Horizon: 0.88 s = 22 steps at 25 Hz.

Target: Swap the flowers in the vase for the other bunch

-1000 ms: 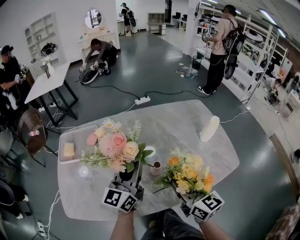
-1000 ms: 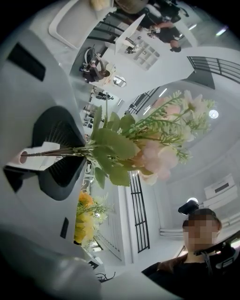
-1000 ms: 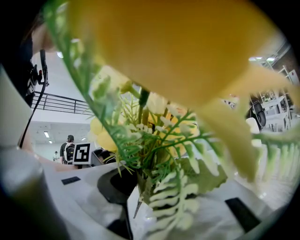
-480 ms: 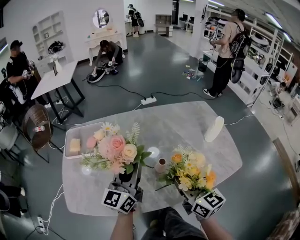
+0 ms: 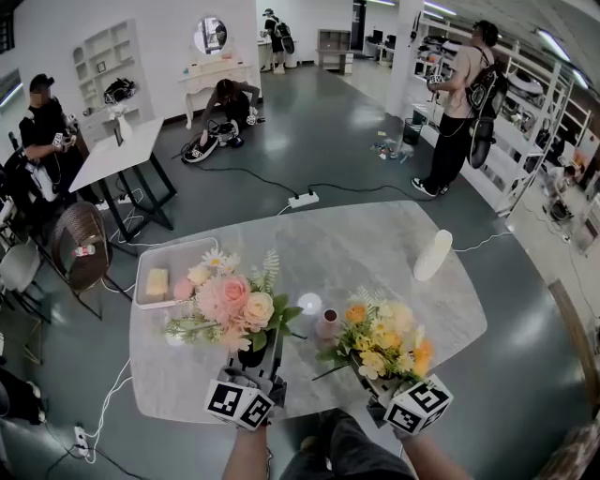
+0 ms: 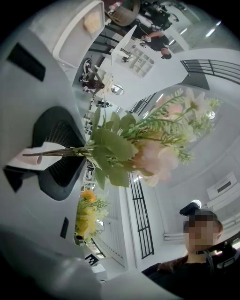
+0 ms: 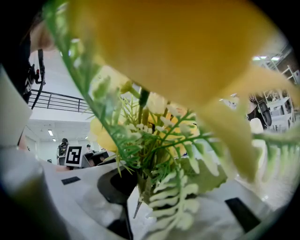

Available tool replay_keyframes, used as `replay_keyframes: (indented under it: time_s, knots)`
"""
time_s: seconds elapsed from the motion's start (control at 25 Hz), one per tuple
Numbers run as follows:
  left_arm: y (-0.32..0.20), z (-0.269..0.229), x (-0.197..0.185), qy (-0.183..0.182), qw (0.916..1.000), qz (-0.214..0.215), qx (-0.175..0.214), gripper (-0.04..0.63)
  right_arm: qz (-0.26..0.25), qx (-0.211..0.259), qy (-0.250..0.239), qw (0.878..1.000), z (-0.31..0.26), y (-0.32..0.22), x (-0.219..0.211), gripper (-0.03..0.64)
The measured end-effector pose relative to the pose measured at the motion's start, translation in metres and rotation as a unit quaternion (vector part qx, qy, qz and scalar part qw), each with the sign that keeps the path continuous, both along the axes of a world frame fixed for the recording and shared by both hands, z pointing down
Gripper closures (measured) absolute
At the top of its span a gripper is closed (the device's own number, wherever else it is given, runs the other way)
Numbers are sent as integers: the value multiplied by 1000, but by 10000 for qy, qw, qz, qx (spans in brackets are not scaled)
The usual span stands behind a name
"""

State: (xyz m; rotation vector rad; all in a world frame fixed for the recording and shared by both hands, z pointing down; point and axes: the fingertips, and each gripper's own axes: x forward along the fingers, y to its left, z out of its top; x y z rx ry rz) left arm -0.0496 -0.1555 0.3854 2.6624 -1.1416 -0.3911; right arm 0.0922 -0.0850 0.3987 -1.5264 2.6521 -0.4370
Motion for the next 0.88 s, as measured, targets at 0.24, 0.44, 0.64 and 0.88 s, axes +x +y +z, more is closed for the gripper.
replay_keyframes:
  time_s: [0.24, 0.44, 0.64, 0.88]
  knots:
    - [17, 12, -17, -14, 10000, -70, -18, 529, -25, 14, 6, 10000, 10, 13, -13, 499]
    - [14, -3, -8, -41, 9999, -133, -79, 529, -73, -4, -15, 10000, -8, 5, -2, 499]
    - [29, 0, -19, -148, 9998, -98, -47, 528, -58, 10, 13, 10000, -7, 16, -13, 499]
    - [48, 17, -29, -229, 9997, -46, -37, 528, 79, 194, 80, 9997, -5, 19, -11, 499]
